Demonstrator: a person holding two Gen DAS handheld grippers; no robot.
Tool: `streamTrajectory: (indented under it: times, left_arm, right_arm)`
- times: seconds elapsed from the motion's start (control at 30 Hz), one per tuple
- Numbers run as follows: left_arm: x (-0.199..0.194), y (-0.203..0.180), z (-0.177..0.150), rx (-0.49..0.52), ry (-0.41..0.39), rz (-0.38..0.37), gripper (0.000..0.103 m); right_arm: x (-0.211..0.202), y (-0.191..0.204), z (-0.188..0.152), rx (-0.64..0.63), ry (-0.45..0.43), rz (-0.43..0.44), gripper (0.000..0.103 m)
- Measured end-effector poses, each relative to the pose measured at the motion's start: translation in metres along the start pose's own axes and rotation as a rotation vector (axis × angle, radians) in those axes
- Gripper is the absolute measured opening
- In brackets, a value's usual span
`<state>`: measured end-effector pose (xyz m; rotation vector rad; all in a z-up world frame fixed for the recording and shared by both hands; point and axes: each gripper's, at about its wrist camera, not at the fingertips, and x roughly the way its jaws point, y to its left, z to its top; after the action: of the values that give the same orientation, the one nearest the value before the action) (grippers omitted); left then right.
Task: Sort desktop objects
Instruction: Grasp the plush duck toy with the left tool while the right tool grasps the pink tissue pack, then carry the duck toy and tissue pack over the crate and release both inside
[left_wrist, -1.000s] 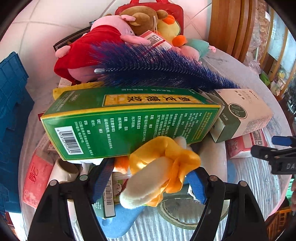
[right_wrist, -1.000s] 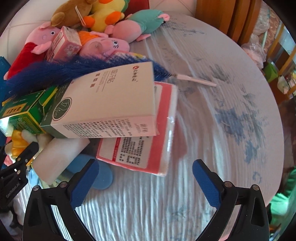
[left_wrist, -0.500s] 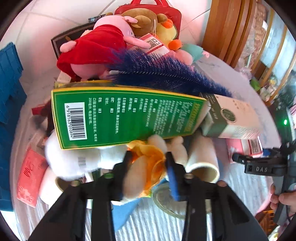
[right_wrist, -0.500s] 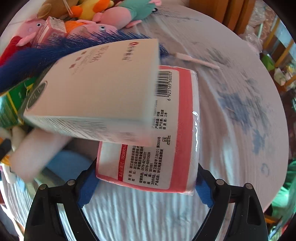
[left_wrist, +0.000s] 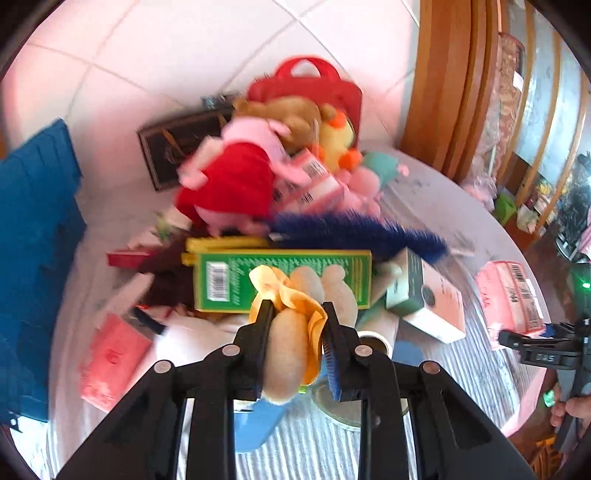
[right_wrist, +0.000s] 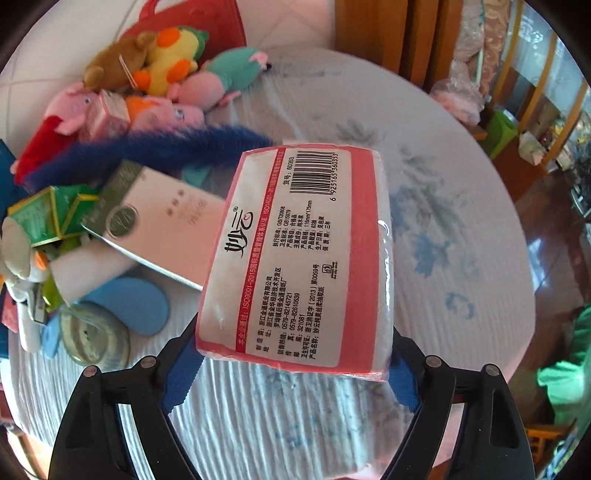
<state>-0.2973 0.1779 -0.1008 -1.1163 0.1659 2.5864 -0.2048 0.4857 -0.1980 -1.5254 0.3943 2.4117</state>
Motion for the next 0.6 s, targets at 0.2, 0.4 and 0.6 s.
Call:
streamTrajectory:
  times: [0.2,0.4,0.6]
  left_arm:
    - [-0.039,0.012,0.002,-0.024,-0.078,0.051,0.025]
    - [-0.07,0.022,0.001,-0.046,-0.136,0.09,0.025]
    - [-0.109,0.037,-0.003,-0.071,-0.213,0.166,0.025]
  right_arm:
    - [-0.038,0.017,0.009,-0.042,-0.094,0.012,0.086]
    - [-0.076,0.052,0.006,-0.123,-0.18,0.047,0.086]
    - [-0.109,0.106,0.007,-0.231,-0.254,0.14,0.086]
